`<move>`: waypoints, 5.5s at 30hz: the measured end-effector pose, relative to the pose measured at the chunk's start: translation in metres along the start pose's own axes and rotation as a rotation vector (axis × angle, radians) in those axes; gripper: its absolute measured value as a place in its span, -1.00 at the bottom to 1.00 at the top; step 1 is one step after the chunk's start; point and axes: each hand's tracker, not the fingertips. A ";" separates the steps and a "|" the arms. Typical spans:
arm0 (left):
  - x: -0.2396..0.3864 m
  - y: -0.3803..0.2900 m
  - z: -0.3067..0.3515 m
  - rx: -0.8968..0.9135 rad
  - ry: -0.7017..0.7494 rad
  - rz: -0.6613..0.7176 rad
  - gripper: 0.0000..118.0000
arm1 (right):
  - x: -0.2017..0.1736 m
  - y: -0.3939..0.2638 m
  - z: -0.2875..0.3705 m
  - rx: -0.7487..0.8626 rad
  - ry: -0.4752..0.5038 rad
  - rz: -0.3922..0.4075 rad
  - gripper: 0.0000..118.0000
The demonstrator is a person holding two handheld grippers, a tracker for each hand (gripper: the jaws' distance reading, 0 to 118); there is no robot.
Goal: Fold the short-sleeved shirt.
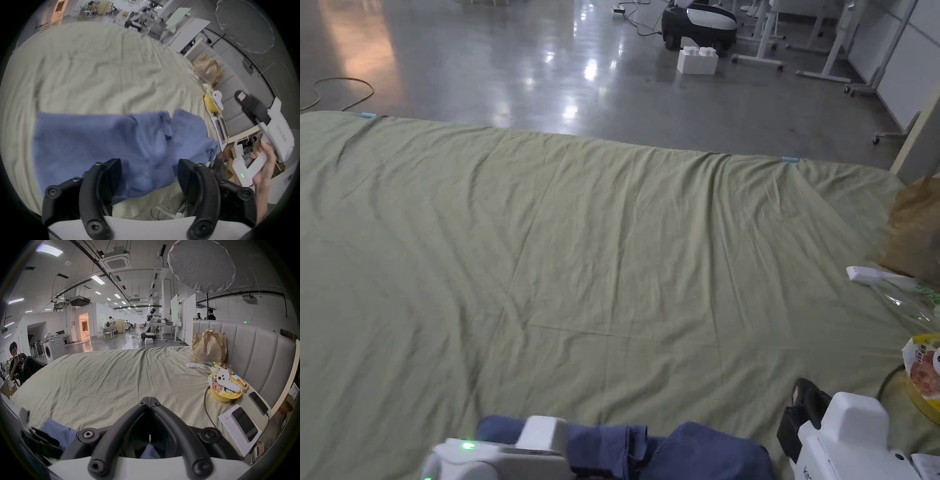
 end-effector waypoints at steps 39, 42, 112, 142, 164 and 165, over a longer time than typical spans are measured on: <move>-0.197 0.002 0.083 0.197 -0.317 0.297 -0.81 | -0.015 0.008 -0.003 -0.017 0.021 0.011 -0.99; -0.198 0.014 0.117 0.222 -0.282 0.268 -0.81 | -0.015 0.009 -0.003 -0.017 0.022 0.010 -0.99; 0.059 0.042 -0.028 -0.095 0.054 -0.016 -0.71 | 0.007 -0.014 0.002 -0.058 -0.001 -0.073 -0.99; 0.077 0.017 0.087 0.710 0.304 -0.325 -0.83 | -0.027 0.026 0.006 0.129 0.018 -0.002 -0.99; 0.037 -0.003 0.113 0.918 0.586 -0.265 -0.83 | -0.066 0.032 0.025 0.241 0.072 0.119 -0.99; 0.033 -0.005 0.111 0.897 0.590 -0.264 -0.83 | -0.073 0.023 0.027 0.212 0.091 0.120 -0.99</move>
